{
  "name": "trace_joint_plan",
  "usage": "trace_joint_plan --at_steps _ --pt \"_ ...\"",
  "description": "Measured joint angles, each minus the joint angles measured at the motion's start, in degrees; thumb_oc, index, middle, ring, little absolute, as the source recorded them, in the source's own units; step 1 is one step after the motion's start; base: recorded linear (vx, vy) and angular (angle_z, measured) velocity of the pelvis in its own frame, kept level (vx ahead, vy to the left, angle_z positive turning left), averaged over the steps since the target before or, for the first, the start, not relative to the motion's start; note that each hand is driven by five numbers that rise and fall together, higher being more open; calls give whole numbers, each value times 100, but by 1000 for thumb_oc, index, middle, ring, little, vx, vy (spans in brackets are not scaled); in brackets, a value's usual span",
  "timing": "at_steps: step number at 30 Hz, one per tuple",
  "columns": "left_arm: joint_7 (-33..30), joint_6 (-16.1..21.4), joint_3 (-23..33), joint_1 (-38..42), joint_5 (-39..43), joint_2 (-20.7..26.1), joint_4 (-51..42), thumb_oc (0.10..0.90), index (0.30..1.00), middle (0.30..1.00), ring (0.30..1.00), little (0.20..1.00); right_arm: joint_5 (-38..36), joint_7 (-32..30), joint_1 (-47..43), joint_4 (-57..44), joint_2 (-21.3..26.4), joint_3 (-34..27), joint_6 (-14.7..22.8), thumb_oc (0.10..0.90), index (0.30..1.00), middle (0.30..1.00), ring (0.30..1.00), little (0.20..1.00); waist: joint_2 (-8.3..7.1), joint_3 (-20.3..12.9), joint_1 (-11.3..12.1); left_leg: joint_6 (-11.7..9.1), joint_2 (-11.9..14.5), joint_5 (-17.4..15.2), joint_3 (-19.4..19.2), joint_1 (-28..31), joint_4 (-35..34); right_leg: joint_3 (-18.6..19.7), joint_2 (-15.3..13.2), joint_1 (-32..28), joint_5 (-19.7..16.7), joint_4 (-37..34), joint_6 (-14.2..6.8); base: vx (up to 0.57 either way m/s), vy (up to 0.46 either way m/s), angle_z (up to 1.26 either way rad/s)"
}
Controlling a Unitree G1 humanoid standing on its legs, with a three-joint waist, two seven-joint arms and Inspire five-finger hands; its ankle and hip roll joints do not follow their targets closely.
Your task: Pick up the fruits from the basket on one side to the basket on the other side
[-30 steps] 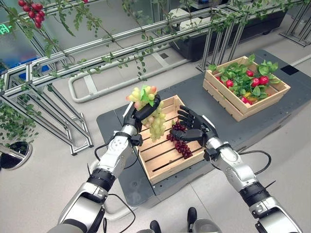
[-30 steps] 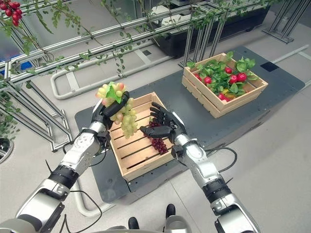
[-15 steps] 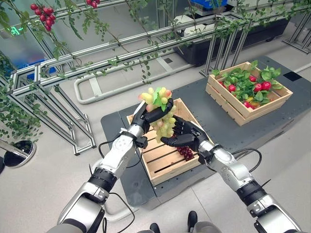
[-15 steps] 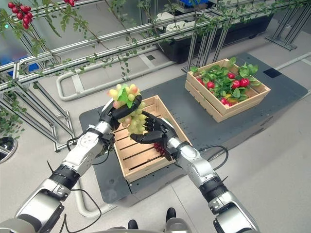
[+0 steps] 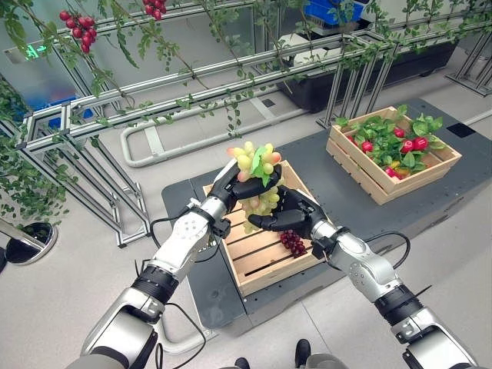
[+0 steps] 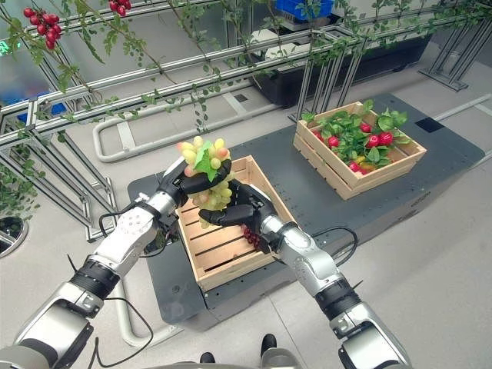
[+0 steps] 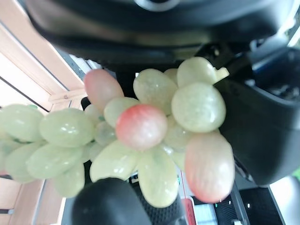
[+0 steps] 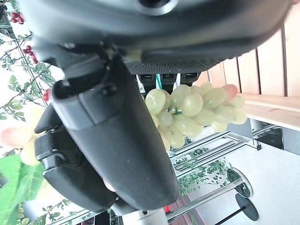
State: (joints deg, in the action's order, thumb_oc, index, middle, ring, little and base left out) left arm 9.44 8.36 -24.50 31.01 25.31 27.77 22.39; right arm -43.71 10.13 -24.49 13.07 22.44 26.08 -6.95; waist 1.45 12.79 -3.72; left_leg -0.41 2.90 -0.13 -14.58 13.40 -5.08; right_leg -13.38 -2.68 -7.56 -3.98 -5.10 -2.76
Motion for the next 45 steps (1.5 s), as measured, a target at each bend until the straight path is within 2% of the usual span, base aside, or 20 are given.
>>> trace_joint_plan --at_steps 4,8,10,16,30,31,32,35,37,38,45 --pt "342 25 -14 -1 28 4 1 400 300 300 300 300 -51 0 0 0 -1 12 -21 800 900 900 900 900 -2 -46 4 0 0 0 5 1 0 4 0 1 0 0 0 0 0 0" --pt "671 110 -65 -1 36 88 0 400 300 300 300 300 -474 0 12 11 13 14 -101 800 900 900 900 900 -6 -99 5 0 0 0 4 1 0 6 1 2 0 0 0 0 0 0" --pt "962 220 -172 0 251 171 0 400 300 300 300 300 -720 17 12 11 10 36 -161 800 900 900 900 900 -5 -148 1 0 0 0 3 1 0 7 0 2 0 0 0 0 0 0" --pt "1356 231 -181 0 727 248 0 400 300 300 300 300 -1258 39 46 25 -6 119 -181 800 900 900 900 900 -19 -309 0 0 1 0 2 3 0 11 2 2 1 -1 1 0 0 0" --pt "1662 230 -220 -1 952 233 0 400 300 300 300 300 -2455 51 314 28 -63 145 -295 800 900 900 900 900 -59 -421 10 0 1 0 5 2 0 13 2 2 1 0 2 0 0 0" --pt "1688 230 -227 -2 982 231 0 400 300 300 300 300 -2495 68 346 28 -73 146 -295 555 533 533 533 533 -60 -425 11 0 1 0 5 2 0 13 2 2 1 0 2 0 0 0" --pt "1699 230 -239 -1 997 219 -1 400 300 300 300 300 -2632 97 402 29 -90 146 -294 400 300 300 300 300 -63 -440 16 0 1 0 7 0 0 12 2 2 1 0 2 0 0 0" --pt "1711 231 -293 -1 1047 199 -12 400 300 300 300 300 -2667 215 510 40 -139 158 -294 400 300 300 300 300 -80 -492 25 0 1 0 10 -3 -1 11 1 4 2 -1 1 0 0 0" --pt "1710 236 -333 -1 1031 197 -39 536 505 505 505 505 -2677 220 562 143 -201 148 -242 400 300 300 300 300 -103 -544 30 0 2 0 13 -4 -1 10 2 4 4 -1 4 0 0 0" --pt "1709 236 -374 0 1019 189 -67 800 900 900 900 900 -2674 220 562 246 -227 146 -198 400 300 300 300 300 -114 -571 40 0 1 0 13 -5 -1 10 2 5 4 -1 4 0 0 0" --pt "1595 307 -489 -1 683 46 -154 800 900 900 900 900 -2671 228 682 437 -275 160 -140 400 300 300 300 300 -108 -684 98 -2 1 1 12 -5 0 14 4 9 5 -2 4 0 0 0"
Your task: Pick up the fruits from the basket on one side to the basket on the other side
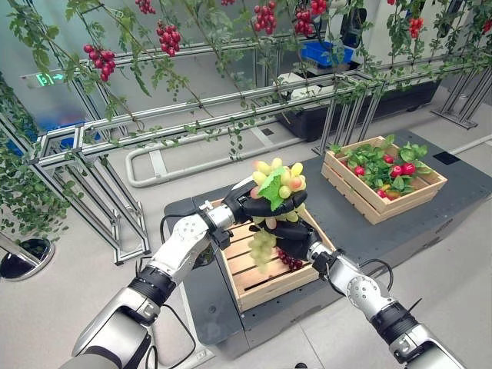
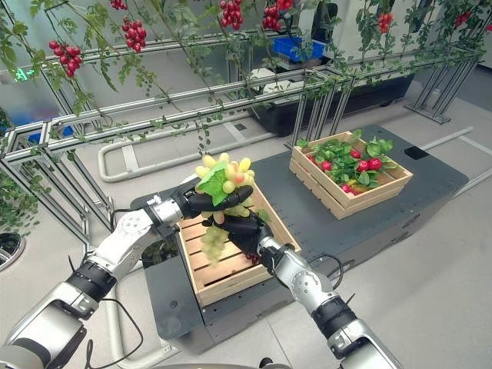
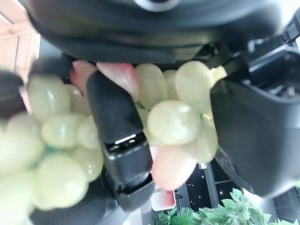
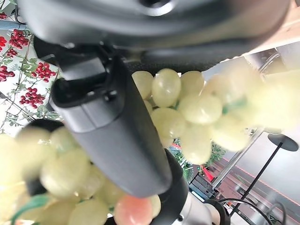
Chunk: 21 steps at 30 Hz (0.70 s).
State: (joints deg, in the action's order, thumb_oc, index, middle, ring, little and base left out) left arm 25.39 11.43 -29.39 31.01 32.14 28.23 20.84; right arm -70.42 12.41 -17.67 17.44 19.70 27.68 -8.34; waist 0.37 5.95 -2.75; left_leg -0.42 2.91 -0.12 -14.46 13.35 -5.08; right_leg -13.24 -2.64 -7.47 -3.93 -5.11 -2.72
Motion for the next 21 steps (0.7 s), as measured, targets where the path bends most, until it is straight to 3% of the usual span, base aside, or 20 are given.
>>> trace_joint_plan --at_steps 15,21 --pt "-414 88 -90 -50 -556 -316 0 800 900 900 900 900 22 -14 49 266 -6 -14 108 400 300 300 300 300 24 -13 53 -1 3 1 -15 -15 0 17 7 28 0 0 1 0 0 0" --pt "-972 375 -86 -201 -730 -513 65 800 900 900 900 900 39 -36 50 267 -9 -26 129 400 300 300 300 300 44 -25 60 -1 3 1 -16 -15 0 18 8 28 0 0 1 0 0 0"
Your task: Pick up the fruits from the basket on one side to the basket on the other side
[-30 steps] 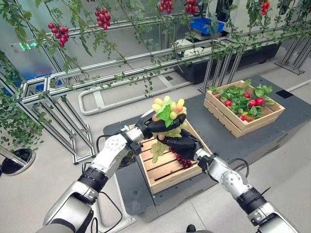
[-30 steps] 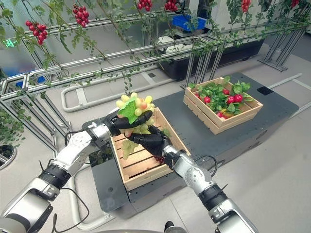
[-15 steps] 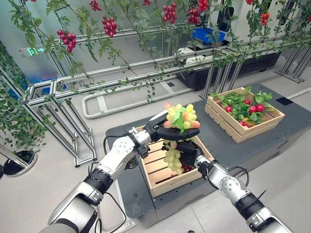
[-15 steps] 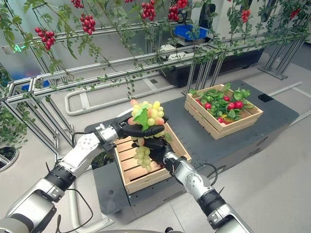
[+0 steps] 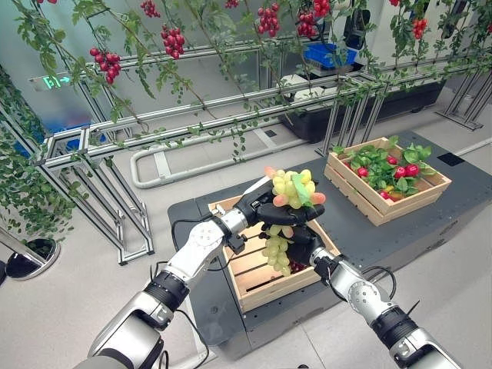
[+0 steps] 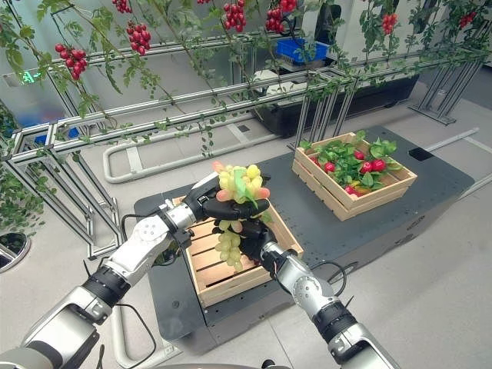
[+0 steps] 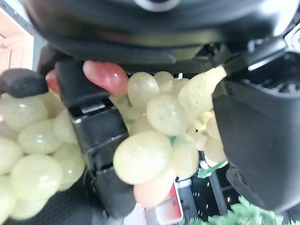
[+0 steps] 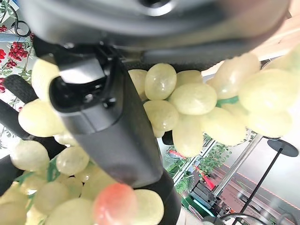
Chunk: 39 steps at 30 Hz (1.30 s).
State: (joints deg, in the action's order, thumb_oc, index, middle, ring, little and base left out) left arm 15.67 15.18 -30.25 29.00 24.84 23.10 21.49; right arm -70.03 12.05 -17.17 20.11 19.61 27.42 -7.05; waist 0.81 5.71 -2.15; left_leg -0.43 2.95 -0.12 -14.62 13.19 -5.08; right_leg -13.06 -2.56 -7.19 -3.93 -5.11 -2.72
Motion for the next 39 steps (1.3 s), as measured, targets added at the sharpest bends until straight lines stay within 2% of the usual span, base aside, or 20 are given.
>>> trace_joint_plan --at_steps 7,15,26,29,31,33,35,39 --pt "-908 405 95 -423 -229 -476 42 800 900 900 900 900 232 -15 110 3 -107 -119 25 400 300 300 300 300 5 -3 -3 0 5 0 0 -12 0 1 4 12 4 0 3 0 0 0" --pt "-1226 465 188 -659 -232 -802 99 800 900 900 900 900 238 -15 320 6 -189 -205 25 400 300 300 300 300 6 -2 2 0 9 -1 26 -48 0 16 11 59 4 0 3 1 -1 -1" --pt "-1582 466 274 -794 -490 -831 170 800 900 900 900 900 229 32 522 3 -247 -311 29 400 300 300 300 300 10 1 -17 1 14 -1 22 -44 -1 22 13 56 4 -1 2 0 0 0" --pt "-1977 416 1000 -871 -488 -801 716 800 900 900 900 900 214 140 659 -12 -253 -747 180 400 300 300 300 300 12 4 -57 0 19 -1 18 -47 -2 25 15 61 4 -3 3 0 0 0" --pt "-2160 371 1319 -922 -499 -600 929 800 900 900 900 900 204 143 668 -12 -183 -975 292 400 300 300 300 300 13 5 -55 0 19 -1 18 -51 -2 24 15 65 5 -4 3 0 0 0" --pt "-2226 371 1398 -1059 -570 -212 960 800 900 900 900 900 185 198 681 -12 -174 -1223 498 400 300 300 300 300 13 7 -48 0 17 -1 19 -56 -2 22 14 72 6 -4 3 0 0 0" --pt "-2195 371 1377 -1128 -794 -18 960 800 900 900 900 900 166 208 681 -9 -162 -1397 543 400 300 300 300 300 6 11 2 1 12 -1 23 -58 -2 18 10 72 7 -4 1 0 0 0" --pt "-1994 373 1356 -1159 -1129 94 960 800 900 900 900 900 156 266 684 -8 -212 -1341 546 400 300 300 300 300 -3 21 -5 1 10 -1 24 -59 -3 17 7 71 7 -4 1 0 0 0"
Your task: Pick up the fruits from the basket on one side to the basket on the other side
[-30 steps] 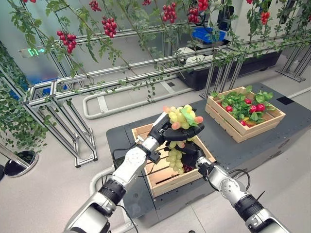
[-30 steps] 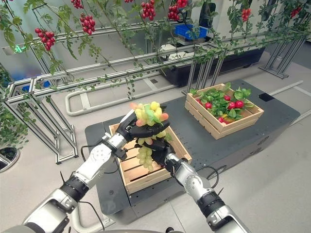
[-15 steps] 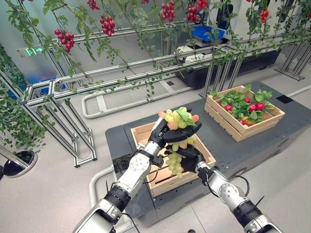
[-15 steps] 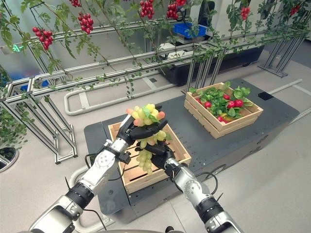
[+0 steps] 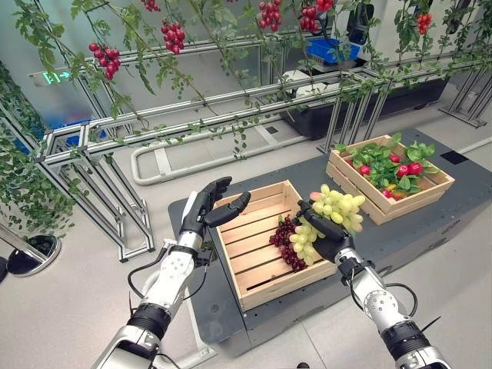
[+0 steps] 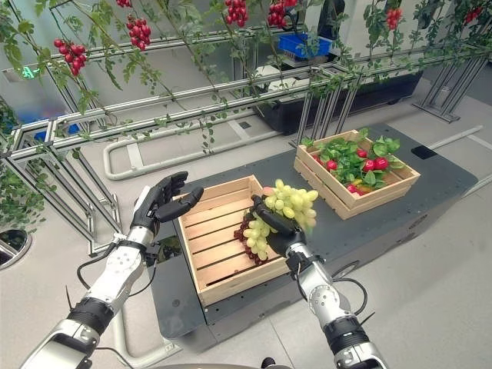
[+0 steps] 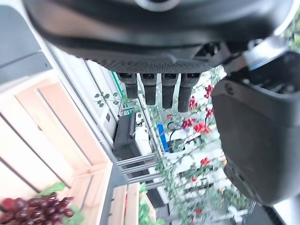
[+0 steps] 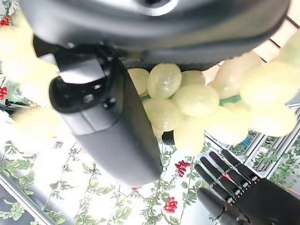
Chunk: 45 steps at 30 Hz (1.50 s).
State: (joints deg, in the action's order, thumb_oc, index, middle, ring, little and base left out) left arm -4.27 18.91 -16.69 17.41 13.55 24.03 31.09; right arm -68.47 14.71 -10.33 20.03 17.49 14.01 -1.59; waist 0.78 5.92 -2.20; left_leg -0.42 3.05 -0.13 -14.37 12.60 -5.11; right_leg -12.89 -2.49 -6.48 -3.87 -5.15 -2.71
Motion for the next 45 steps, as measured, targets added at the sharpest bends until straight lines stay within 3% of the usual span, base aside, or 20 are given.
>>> trace_joint_plan --at_steps 6,15,22,25,33,35,37,38,39,40,42,45 --pt "284 3 -423 5 -273 1 -1 800 900 900 900 900 0 47 0 1 -34 17 0 400 300 300 300 300 6 10 -9 -1 2 0 0 0 -1 2 1 0 0 -2 0 0 0 0" --pt "486 3 -425 3 131 -39 -4 800 900 900 900 900 5 47 1 0 -22 15 2 400 300 300 300 300 12 69 -8 0 3 0 -1 -1 0 1 2 2 1 -2 -1 0 0 0" --pt "211 -3 255 -334 1352 -773 -195 800 900 900 900 900 108 46 172 -42 -40 0 105 400 300 300 300 300 -27 164 -9 -1 5 -1 -2 -2 -1 2 5 3 3 -19 -1 10 -17 0" --pt "-114 -204 607 -703 1847 -1080 -307 800 900 900 900 900 321 46 455 -260 -23 -56 121 400 300 300 300 300 -65 193 -9 -2 14 -2 -1 -10 -1 -1 10 8 11 -19 6 10 -89 0" --pt "-333 -810 877 -2021 2633 -1209 -535 800 900 900 900 900 339 47 1007 -1164 -5 -303 129 400 300 300 300 300 -115 223 12 -17 45 6 -15 -88 0 1 46 88 21 -20 26 -46 -75 -1" --pt "-332 -895 878 -2227 2663 -1194 -535 800 900 900 900 900 327 47 992 -1250 28 -482 139 400 300 300 300 300 -220 280 198 -47 -3 -3 262 -135 123 326 86 193 48 -22 20 -218 140 -31" --pt "-344 -853 882 -2216 2658 -1097 -543 800 900 900 900 900 288 60 908 -1246 29 -514 155 400 300 300 300 300 -496 430 341 -3 -209 -165 929 -548 914 1051 -4 244 -60 4 80 -230 222 -61" --pt "-343 -768 884 -2330 2654 -1096 -635 800 900 900 900 900 286 139 816 -1253 126 -453 161 400 300 300 300 300 -547 425 517 102 -524 -239 1733 -725 995 1444 -88 416 -134 9 34 -110 169 -97" --pt "-340 -735 884 -2383 2648 -1091 -714 800 900 900 900 900 289 211 727 -1252 157 -434 165 400 300 300 300 300 -482 433 568 128 -594 -239 1879 -718 784 1598 -68 506 -202 11 -3 -166 237 -115" --pt "-337 -693 879 -2378 2545 -1100 -778 800 900 900 900 900 295 271 587 -1252 197 -443 229 400 300 300 300 300 -253 458 512 154 -557 -212 1793 -697 397 1689 67 598 -293 9 -65 -138 149 -90" --pt "-448 -555 878 -2265 2163 -920 -928 800 900 900 900 900 311 240 544 -1270 49 -436 343 400 300 300 300 300 -241 524 428 310 -581 196 1550 -515 29 1664 20 700 -336 15 -153 -210 206 -68" --pt "-558 -394 863 -1894 1852 -666 -1065 800 900 900 900 900 558 241 578 -1349 54 -438 400 400 300 300 300 300 -263 526 305 407 -726 212 1348 -561 -1 1684 -151 845 -414 25 -277 -162 187 -39"
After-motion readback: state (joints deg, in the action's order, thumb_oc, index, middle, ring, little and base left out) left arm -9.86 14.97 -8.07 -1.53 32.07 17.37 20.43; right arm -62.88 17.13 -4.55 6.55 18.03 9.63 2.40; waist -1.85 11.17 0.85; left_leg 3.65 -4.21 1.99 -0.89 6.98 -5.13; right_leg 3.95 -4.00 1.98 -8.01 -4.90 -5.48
